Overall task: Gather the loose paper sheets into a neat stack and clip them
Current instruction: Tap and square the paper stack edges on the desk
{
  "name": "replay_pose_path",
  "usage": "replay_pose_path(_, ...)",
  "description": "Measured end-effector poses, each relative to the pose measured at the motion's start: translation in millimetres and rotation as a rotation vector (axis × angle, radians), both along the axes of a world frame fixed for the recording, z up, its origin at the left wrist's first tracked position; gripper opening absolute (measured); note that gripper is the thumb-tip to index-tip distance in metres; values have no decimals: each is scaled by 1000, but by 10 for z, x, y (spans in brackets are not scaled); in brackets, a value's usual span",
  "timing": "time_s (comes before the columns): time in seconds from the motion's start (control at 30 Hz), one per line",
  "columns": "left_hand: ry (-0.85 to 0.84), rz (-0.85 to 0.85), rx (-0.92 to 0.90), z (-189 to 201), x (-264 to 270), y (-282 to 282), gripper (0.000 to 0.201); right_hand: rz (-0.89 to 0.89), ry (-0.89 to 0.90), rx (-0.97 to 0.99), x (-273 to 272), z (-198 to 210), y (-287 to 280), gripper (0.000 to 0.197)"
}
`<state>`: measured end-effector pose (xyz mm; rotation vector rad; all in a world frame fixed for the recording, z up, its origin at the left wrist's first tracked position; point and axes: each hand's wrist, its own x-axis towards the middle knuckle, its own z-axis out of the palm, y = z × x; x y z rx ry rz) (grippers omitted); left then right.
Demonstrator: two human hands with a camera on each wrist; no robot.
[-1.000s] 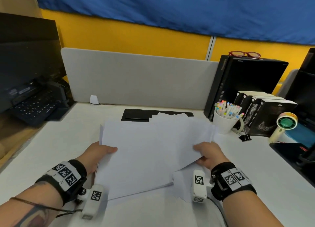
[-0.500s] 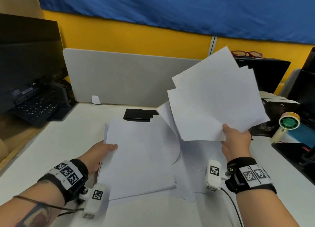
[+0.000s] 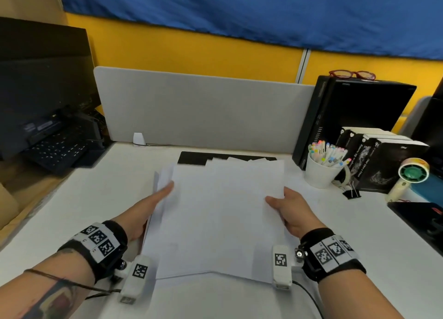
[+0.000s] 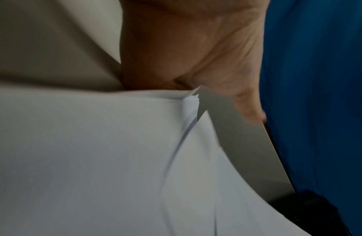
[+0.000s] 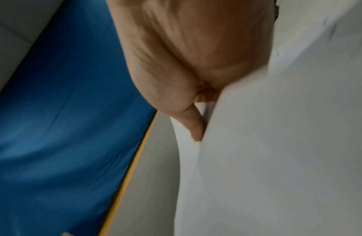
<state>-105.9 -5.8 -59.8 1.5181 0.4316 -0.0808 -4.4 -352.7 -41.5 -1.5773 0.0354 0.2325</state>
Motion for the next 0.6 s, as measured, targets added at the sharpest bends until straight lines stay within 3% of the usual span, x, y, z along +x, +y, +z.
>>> replay_pose_path(0.1,61,-104,58,-46,-15,38,94,-164,-17,-27,30,-121,81,27)
replay_pose_path(0.17,98,-64,83,-87,12,66,96,-266,17,-41,38,-167,142,29)
replay_pose_path(0.2,111,-40,101,-84,18,64,93,-231,66,-54,14,-158,173,28)
replay_pose_path(0.33,96,134,87,-163,90,38,56,356,268,-358,-278,62,211,21)
replay_pose_path(0.4,97,208,101,-181,111,15,58,506,261,-520,-361,143,187,20)
replay_pose_path(0.47,111,242,132,-149,114,-22,64,438,162,-616,-280,145,137,17)
replay_pose_path(0.53,115,255,131,-142,112,-18,67,180,-16,-664,-118,78,46,15)
replay_pose_path(0.6,115,251,104,-235,142,97,74,-68,-129,-570,23,46,-50,18)
